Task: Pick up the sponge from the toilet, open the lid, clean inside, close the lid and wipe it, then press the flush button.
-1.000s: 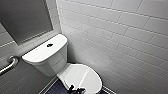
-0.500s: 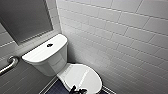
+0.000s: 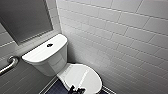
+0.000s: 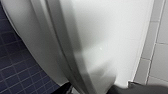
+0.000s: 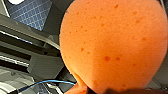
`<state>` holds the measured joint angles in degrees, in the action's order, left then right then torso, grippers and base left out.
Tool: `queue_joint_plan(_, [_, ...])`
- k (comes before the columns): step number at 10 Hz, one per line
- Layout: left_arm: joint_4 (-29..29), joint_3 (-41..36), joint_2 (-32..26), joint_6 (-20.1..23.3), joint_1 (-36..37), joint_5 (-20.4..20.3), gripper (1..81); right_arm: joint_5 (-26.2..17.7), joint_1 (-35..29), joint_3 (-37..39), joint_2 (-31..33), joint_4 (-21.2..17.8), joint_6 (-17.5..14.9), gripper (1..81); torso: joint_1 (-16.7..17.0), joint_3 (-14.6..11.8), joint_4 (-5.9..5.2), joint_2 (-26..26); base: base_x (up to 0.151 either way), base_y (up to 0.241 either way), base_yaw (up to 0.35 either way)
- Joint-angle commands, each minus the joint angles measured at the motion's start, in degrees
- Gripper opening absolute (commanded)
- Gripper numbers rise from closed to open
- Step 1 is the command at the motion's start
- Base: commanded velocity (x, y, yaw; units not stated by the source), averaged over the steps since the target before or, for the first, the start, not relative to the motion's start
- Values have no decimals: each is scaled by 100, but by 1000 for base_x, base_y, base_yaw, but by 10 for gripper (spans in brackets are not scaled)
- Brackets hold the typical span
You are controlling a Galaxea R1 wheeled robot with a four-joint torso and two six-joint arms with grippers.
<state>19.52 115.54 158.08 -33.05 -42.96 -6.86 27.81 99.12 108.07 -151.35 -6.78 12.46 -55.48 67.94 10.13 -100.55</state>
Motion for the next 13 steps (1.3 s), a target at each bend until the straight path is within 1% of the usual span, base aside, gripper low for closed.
queue_joint_plan(1, [-44, -374, -30, 9, 749, 10, 811, -416, 104, -234, 128, 89, 2, 10, 0, 0, 0, 0, 0, 0, 0])
queue_joint_plan(5, [-88, -559, -30, 18, 609, 71, 811, -425, 52, -367, 199, 98, -6, 10, 0, 0, 0, 0, 0, 0, 0])
queue_joint_plan(9, [-88, -866, -126, 18, 573, 80, 811, -609, -37, -367, 137, 124, 2, 10, 0, 0, 0, 0, 0, 0, 0])
queue_joint_plan(11, [-88, -726, -74, 18, 599, 80, 811, -619, -28, -375, 155, 133, 2, 10, 0, 0, 0, 0, 0, 0, 0])
queue_joint_plan(13, [-71, -401, 49, 18, 635, 54, 811, -610, -2, -384, 181, 142, 2, 10, 0, 0, 0, 0, 0, 0, 0])
